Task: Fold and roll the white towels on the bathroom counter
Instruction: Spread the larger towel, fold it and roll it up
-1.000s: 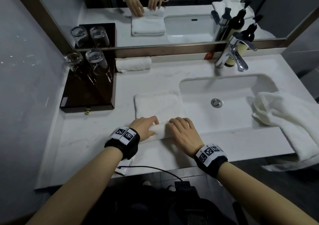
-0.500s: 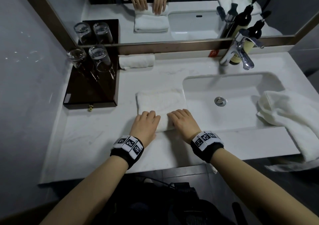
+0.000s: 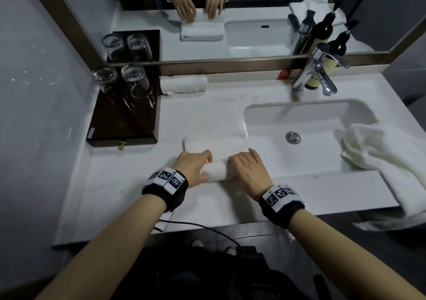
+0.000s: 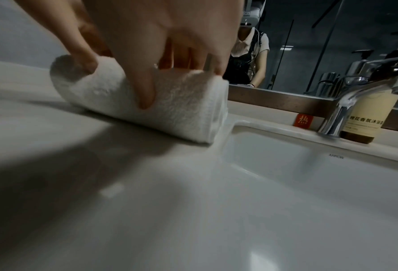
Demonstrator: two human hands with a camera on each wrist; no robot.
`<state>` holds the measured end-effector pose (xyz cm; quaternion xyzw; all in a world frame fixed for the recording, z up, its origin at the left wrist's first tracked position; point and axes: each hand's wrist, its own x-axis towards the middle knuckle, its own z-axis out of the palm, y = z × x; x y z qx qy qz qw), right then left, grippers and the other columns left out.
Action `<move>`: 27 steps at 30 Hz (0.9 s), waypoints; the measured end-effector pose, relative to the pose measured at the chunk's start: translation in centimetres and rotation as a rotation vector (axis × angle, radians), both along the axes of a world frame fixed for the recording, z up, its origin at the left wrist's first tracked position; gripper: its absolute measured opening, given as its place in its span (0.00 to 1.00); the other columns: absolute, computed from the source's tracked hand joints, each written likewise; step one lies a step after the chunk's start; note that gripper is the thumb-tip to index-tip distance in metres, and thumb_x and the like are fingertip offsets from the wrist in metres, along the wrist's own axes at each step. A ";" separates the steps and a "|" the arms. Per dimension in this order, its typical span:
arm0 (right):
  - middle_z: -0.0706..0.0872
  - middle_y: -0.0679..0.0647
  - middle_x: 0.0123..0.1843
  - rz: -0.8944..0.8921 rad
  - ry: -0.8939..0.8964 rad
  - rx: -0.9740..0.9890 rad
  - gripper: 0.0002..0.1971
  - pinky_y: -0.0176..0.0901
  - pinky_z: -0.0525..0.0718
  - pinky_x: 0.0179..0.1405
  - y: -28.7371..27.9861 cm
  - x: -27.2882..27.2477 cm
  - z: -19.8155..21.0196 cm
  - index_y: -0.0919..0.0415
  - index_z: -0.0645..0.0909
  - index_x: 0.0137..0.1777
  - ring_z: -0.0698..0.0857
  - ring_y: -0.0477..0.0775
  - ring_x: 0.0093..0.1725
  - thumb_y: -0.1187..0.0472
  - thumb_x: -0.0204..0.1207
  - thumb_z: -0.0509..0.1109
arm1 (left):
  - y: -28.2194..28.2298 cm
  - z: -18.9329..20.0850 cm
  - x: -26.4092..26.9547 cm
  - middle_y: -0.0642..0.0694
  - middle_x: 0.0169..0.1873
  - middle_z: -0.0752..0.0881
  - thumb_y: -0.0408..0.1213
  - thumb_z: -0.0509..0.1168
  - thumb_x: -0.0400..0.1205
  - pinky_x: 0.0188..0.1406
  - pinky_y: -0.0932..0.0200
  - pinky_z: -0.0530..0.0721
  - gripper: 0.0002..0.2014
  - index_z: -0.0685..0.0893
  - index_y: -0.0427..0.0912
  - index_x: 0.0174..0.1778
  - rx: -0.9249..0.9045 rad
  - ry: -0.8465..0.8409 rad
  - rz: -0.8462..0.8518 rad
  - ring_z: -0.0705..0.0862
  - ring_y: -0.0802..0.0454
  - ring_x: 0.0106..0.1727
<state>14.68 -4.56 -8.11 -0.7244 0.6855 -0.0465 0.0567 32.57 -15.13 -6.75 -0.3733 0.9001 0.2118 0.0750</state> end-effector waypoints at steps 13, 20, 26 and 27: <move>0.76 0.58 0.63 -0.080 0.040 0.199 0.16 0.54 0.65 0.67 -4.9 -0.5 1.2 0.57 0.74 0.64 0.71 0.61 0.66 0.59 0.78 0.59 | 2.4 -0.1 -0.8 0.50 0.59 0.82 0.42 0.72 0.69 0.55 0.51 0.79 0.25 0.79 0.49 0.64 -0.512 -0.052 -0.028 0.82 0.48 0.57; 0.80 0.57 0.63 -0.013 0.023 -0.095 0.18 0.58 0.67 0.71 -4.6 0.0 1.2 0.62 0.77 0.62 0.77 0.62 0.65 0.65 0.71 0.67 | -0.3 -0.3 -1.9 0.46 0.70 0.73 0.35 0.58 0.82 0.68 0.51 0.68 0.26 0.61 0.44 0.77 -0.352 -0.134 -0.006 0.74 0.45 0.67; 0.58 0.58 0.83 0.017 0.052 0.082 0.40 0.65 0.48 0.79 -4.1 -0.3 -0.5 0.62 0.58 0.80 0.55 0.61 0.83 0.70 0.68 0.71 | -2.4 -0.5 -2.4 0.50 0.72 0.73 0.38 0.57 0.80 0.77 0.48 0.56 0.29 0.60 0.46 0.79 -0.239 -0.119 0.051 0.72 0.50 0.72; 0.58 0.58 0.83 0.026 0.052 0.083 0.40 0.65 0.47 0.80 -4.5 -0.6 -0.5 0.62 0.58 0.80 0.54 0.61 0.83 0.71 0.69 0.70 | -2.4 -0.5 -2.5 0.51 0.73 0.73 0.37 0.56 0.80 0.77 0.46 0.54 0.28 0.61 0.47 0.79 -0.235 -0.119 0.070 0.71 0.51 0.72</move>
